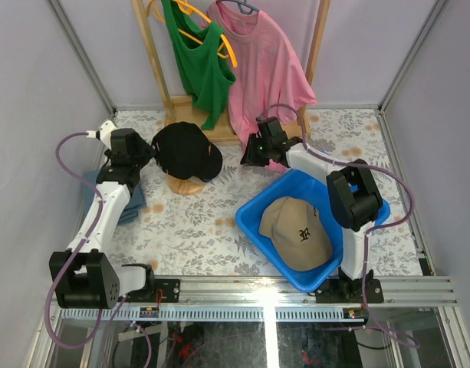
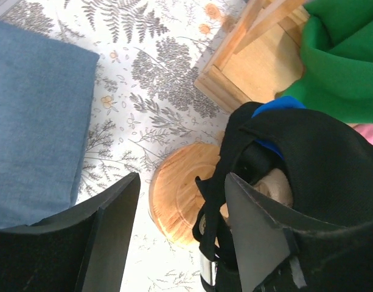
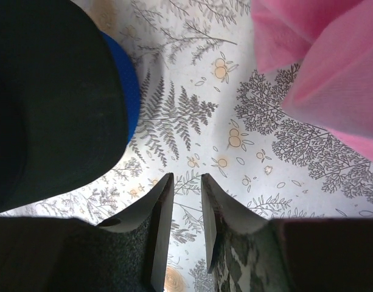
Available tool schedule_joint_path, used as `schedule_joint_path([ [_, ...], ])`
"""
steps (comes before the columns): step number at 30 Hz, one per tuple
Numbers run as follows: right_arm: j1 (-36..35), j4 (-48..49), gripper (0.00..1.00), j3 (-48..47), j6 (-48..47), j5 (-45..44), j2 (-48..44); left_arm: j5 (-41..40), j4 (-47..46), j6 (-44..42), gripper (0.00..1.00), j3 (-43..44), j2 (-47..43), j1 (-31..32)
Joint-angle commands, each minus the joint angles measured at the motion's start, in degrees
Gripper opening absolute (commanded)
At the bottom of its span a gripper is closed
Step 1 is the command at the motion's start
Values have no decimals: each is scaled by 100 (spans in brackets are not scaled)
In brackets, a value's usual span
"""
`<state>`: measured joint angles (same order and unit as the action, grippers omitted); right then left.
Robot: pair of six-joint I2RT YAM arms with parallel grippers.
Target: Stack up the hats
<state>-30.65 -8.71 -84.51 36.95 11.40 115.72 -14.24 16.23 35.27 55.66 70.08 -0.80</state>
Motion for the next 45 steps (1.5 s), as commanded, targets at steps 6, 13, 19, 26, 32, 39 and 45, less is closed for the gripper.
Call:
schedule_joint_path([
  [6, -104, -232, 33, 14, -845, -771, -1408, -1177, 930, 847, 59, 624, -422, 0],
  [13, -273, -818, 35, 491, -1653, -1868, -2640, -1430, 908, 1001, 60, 835, -748, 331],
  [19, -274, -1547, 44, 1174, -1941, -2579, -3791, -1569, 843, 878, 60, 1029, -641, 1050],
  [26, -272, -2351, 62, 1913, -1799, -2532, -4663, -1653, 836, 751, 60, 1213, -486, 1867],
  [32, -274, -2469, 63, 2456, -1650, -2301, -4757, -1622, 785, 600, 61, 1213, -444, 2378],
  [39, -274, -2493, 64, 2645, -1564, -1939, -4534, -1608, 783, 544, 61, 1120, -447, 2696],
  [45, -274, -2431, 67, 2694, -1450, -1702, -4417, -1626, 785, 534, 61, 1053, -424, 2884],
])
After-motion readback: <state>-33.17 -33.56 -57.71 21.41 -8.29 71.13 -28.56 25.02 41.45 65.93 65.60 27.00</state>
